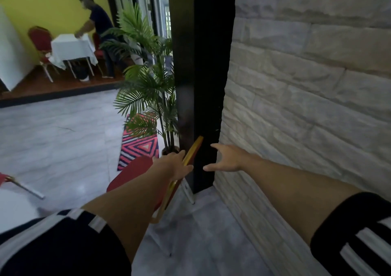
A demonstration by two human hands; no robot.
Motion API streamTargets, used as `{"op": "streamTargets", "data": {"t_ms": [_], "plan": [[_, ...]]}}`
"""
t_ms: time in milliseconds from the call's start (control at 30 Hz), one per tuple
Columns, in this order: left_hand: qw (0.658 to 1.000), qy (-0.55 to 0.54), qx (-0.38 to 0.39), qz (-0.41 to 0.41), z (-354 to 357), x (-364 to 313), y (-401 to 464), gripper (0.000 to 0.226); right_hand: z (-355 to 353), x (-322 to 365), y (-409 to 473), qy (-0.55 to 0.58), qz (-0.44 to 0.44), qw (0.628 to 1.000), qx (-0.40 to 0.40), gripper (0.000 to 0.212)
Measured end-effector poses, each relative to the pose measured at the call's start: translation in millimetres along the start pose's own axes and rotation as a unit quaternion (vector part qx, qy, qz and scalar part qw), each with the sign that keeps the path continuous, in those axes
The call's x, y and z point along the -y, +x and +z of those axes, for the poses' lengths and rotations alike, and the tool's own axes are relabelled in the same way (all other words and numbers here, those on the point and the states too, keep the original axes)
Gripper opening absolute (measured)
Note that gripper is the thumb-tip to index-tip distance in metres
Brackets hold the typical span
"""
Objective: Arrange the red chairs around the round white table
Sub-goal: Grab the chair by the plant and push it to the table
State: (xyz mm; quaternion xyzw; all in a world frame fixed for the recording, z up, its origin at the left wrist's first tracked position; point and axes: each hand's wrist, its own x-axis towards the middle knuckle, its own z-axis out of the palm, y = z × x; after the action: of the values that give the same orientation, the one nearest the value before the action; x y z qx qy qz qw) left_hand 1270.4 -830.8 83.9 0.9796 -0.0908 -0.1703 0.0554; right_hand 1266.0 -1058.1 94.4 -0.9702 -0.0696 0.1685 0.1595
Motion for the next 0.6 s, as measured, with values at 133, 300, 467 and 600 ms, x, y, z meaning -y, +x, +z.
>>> {"op": "streamTargets", "data": {"t_ms": [133, 300, 467, 600], "plan": [[1.0, -0.018, -0.012, -0.013, -6.5, 12.3, 45.8, 0.092, -15.3, -1.0, 52.5, -0.02, -0.026, 0.999, 0.017, 0.121], [0.997, -0.057, -0.002, -0.043, -6.9, 16.4, 94.2, 0.102, -27.4, -4.5, 118.1, -0.073, -0.073, 0.994, 0.045, 0.123], [0.987, -0.119, 0.009, -0.105, 1.3, 8.2, 133.8, 0.105, -27.7, -12.2, 194.8, -0.12, -0.147, 0.977, 0.097, 0.129], [0.972, -0.17, 0.029, -0.16, 10.6, -3.6, 144.3, 0.103, -17.6, -23.2, 248.5, -0.161, -0.215, 0.954, 0.135, 0.126]]}}
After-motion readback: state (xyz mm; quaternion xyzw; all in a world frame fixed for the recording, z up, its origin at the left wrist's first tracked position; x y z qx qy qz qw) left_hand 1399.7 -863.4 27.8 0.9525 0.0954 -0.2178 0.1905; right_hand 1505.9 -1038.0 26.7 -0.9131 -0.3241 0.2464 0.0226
